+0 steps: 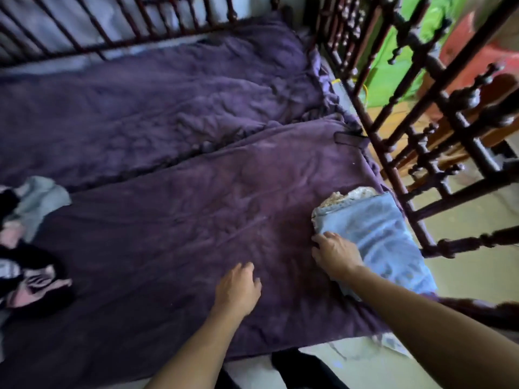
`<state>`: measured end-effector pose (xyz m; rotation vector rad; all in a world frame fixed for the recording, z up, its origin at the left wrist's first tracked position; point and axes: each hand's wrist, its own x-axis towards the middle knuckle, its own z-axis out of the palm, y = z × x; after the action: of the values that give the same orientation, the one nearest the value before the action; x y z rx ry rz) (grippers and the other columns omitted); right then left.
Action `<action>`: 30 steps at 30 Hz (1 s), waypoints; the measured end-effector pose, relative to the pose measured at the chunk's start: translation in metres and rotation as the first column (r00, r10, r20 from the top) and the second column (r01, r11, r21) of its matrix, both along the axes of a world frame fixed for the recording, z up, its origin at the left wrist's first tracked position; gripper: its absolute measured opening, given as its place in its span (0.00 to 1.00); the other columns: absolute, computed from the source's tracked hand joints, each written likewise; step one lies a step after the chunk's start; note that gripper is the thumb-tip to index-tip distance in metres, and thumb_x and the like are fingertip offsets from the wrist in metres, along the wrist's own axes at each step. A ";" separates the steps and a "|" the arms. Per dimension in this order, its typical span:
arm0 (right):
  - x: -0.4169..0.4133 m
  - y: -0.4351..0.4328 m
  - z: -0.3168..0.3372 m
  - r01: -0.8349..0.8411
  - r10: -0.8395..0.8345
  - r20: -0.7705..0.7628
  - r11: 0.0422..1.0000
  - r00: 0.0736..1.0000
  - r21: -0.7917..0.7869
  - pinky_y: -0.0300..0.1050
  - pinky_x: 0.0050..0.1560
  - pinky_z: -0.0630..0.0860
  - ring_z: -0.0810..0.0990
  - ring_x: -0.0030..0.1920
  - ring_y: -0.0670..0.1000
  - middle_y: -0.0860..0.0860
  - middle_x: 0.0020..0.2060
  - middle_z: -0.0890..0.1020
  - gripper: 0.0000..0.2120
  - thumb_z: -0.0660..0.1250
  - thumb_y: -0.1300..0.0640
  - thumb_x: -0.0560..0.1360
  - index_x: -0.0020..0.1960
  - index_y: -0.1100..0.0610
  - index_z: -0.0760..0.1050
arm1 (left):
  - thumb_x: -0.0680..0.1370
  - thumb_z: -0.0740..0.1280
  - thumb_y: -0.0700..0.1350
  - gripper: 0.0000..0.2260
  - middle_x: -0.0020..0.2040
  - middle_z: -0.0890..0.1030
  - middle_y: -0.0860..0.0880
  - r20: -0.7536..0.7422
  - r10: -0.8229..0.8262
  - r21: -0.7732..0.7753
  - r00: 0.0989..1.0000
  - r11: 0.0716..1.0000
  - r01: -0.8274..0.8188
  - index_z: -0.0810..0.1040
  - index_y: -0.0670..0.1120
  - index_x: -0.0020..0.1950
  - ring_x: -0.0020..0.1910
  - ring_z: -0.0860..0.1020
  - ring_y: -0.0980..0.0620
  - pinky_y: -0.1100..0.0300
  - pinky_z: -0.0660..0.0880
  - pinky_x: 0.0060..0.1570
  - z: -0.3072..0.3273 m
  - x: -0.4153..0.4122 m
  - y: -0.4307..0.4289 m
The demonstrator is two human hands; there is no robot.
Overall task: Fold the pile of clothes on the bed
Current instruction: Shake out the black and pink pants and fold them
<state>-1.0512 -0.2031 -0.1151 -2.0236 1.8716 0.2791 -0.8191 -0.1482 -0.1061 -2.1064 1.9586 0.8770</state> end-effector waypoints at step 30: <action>0.601 0.116 0.079 -0.589 0.588 0.222 0.805 0.777 -0.071 0.47 0.45 0.71 0.79 0.53 0.58 0.51 0.52 0.82 0.09 0.60 0.48 0.77 0.51 0.50 0.75 | 0.79 0.61 0.48 0.10 0.53 0.80 0.48 0.045 0.599 -0.200 0.799 0.789 -0.581 0.76 0.46 0.56 0.53 0.78 0.50 0.55 0.74 0.54 0.104 0.561 0.268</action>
<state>-0.4503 -0.0871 -0.0360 -2.4741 1.0500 0.1858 -0.2576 0.1201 -0.0018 -2.8796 1.3592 0.6563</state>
